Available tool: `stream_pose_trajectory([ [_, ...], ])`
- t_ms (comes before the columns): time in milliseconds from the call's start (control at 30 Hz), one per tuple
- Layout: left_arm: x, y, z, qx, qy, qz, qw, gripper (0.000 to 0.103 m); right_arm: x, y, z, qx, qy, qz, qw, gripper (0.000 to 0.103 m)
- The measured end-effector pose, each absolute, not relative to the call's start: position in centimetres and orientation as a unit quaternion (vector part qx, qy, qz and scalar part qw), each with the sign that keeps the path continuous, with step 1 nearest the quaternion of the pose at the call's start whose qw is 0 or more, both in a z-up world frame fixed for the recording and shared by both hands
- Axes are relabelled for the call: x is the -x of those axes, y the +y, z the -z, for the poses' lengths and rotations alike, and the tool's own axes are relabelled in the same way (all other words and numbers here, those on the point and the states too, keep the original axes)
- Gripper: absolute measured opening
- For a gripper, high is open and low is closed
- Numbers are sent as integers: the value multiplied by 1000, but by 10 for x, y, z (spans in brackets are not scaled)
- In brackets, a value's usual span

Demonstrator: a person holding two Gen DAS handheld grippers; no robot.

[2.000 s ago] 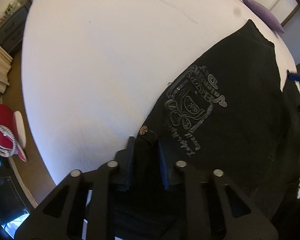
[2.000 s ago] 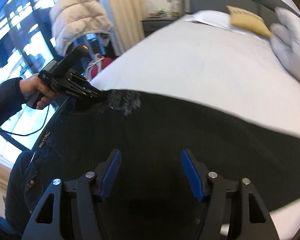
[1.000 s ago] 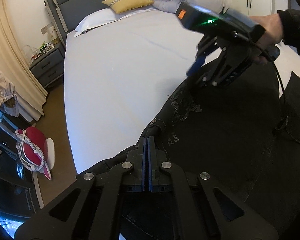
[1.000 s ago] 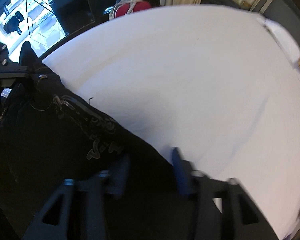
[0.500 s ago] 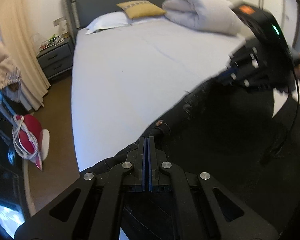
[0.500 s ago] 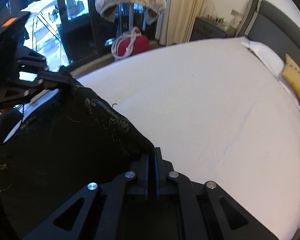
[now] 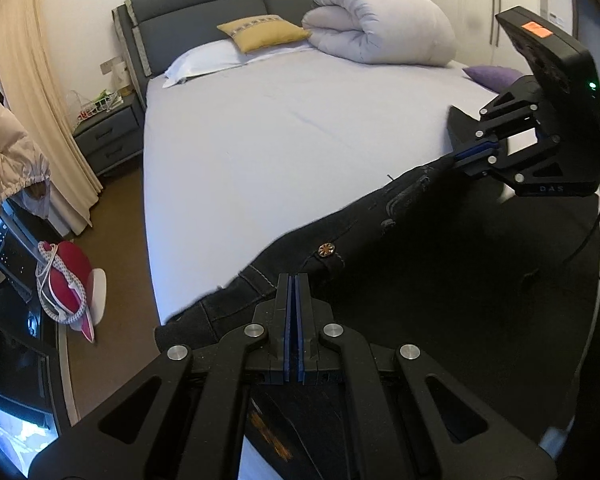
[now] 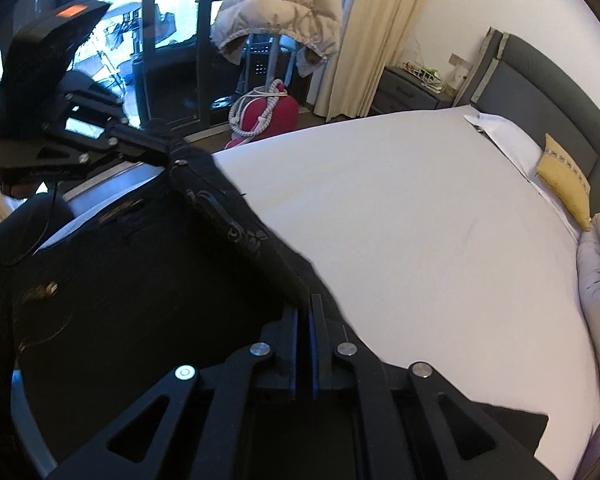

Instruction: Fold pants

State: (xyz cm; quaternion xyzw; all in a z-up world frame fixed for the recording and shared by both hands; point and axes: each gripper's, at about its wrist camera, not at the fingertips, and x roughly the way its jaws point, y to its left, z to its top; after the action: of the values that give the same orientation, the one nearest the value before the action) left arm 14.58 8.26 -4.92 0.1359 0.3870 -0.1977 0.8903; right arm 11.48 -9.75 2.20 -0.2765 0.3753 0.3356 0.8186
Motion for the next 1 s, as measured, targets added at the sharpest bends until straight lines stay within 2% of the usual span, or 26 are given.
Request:
stream_pose_trajectory([
  [233, -74, 67, 51, -143, 405, 218, 876, 0, -38, -93, 5, 329, 385, -326, 799, 5],
  [567, 40, 30, 83, -181, 436, 256, 844, 0, 38, -78, 40, 424, 378, -304, 765, 5],
  [1000, 145, 1, 111, -177, 470, 274, 820, 0, 82, -53, 62, 470, 373, -291, 745, 6],
])
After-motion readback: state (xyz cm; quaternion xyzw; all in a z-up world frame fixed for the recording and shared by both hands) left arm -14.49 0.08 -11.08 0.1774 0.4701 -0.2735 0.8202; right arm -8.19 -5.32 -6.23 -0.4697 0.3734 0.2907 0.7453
